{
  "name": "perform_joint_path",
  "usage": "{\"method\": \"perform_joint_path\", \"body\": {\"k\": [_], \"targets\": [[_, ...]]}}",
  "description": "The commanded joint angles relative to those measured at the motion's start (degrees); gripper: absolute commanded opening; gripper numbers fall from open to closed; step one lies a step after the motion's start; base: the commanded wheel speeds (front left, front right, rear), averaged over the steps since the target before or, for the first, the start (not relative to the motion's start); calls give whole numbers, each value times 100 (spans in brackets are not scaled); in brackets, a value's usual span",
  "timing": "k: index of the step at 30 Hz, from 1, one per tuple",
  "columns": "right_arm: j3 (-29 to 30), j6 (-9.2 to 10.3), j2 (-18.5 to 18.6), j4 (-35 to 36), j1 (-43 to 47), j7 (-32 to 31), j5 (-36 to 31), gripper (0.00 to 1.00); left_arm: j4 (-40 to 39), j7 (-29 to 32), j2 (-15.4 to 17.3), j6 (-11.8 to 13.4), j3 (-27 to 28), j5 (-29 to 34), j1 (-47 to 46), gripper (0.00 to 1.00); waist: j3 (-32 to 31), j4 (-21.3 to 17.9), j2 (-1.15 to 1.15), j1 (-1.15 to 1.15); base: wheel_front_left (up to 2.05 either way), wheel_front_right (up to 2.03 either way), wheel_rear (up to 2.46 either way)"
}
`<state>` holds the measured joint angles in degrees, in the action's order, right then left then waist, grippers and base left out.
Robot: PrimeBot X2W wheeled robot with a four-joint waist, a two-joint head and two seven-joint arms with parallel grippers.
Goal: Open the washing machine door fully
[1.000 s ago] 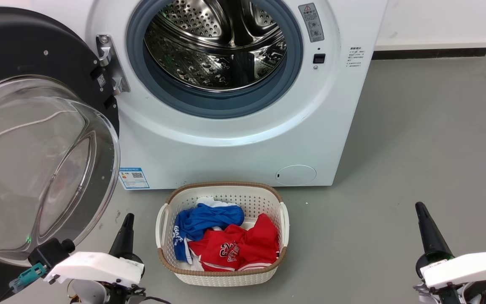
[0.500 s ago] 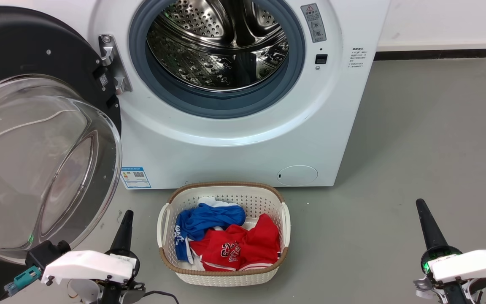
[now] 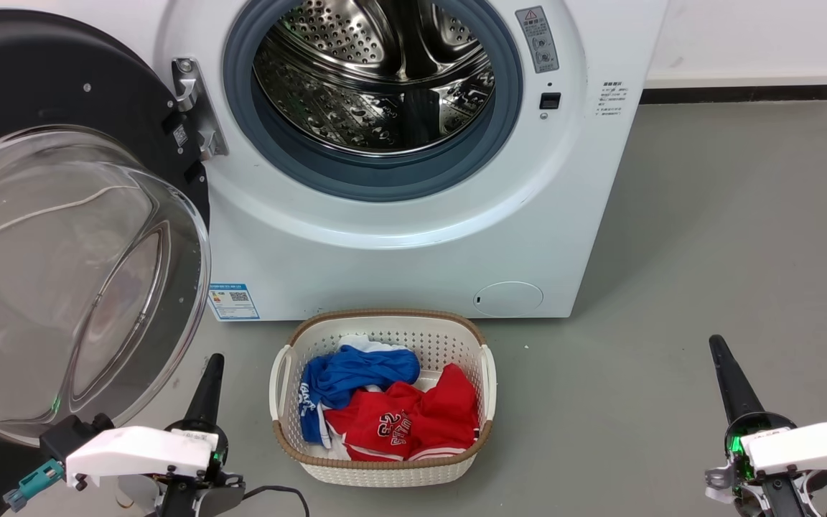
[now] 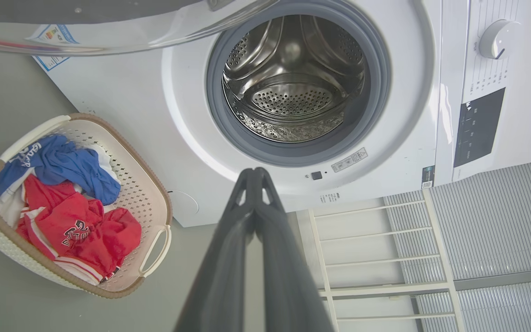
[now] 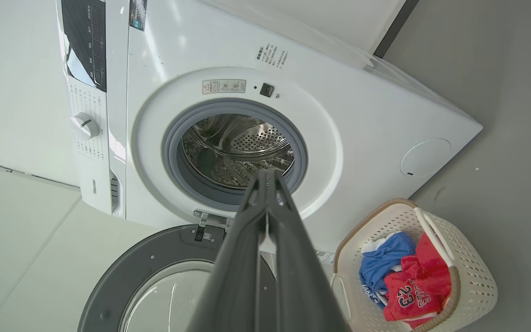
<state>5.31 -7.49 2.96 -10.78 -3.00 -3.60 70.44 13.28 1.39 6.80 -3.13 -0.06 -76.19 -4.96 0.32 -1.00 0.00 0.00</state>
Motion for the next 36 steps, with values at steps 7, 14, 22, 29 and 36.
{"method": "perform_joint_path", "body": {"k": [7,14,22,29,36], "targets": [[32,-1,20,-41,-171,-64,455,0,-7,105,-66,-114,146,-325,-127,0,-2,15,0,0,0,0,0],[48,0,18,-101,-211,-107,817,0,11,188,-127,-183,248,-596,-130,0,-4,30,0,0,0,0,0],[64,0,16,-164,-254,-156,1202,0,31,278,-196,-260,364,-889,-144,0,-7,47,0,0,0,0,0],[79,0,15,-218,-290,-200,1522,0,48,349,-260,-317,455,-1124,-140,0,-9,62,0,0,0,0,0],[93,0,13,-269,-327,-246,1822,0,63,416,-309,-381,544,-1351,-147,0,-11,77,0,0,0,0,0]]}}
